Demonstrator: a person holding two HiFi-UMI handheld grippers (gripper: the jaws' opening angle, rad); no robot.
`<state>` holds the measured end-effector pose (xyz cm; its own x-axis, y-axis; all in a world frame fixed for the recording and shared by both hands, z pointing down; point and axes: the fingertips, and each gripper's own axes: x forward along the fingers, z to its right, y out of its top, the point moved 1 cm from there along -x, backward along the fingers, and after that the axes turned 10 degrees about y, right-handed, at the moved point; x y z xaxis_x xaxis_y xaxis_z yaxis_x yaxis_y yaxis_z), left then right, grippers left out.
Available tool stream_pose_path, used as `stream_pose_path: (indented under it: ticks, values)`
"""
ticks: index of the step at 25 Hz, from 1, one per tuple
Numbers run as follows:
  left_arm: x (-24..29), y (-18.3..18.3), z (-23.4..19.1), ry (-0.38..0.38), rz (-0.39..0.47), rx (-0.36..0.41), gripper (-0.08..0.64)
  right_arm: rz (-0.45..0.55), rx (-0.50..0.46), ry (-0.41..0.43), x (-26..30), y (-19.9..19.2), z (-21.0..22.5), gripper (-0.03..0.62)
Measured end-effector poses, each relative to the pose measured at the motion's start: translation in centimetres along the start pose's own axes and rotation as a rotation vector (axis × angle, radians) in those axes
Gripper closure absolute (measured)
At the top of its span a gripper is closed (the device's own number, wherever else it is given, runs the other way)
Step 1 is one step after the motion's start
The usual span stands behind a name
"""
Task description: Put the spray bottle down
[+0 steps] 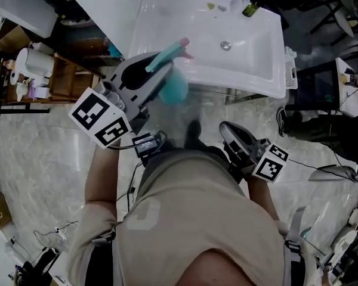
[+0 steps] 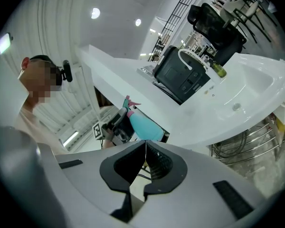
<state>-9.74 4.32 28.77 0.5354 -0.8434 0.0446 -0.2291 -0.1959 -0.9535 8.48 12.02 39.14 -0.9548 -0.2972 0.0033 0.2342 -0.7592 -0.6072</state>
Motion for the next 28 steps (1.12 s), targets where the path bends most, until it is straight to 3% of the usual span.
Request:
stream_pose_path:
  ticks: [28]
  values:
    - [12.4, 1.4, -0.8, 0.147, 0.027, 0.144, 0.471, 0.013, 0.037, 0.077, -3.6, 7.9, 6.5, 0.571]
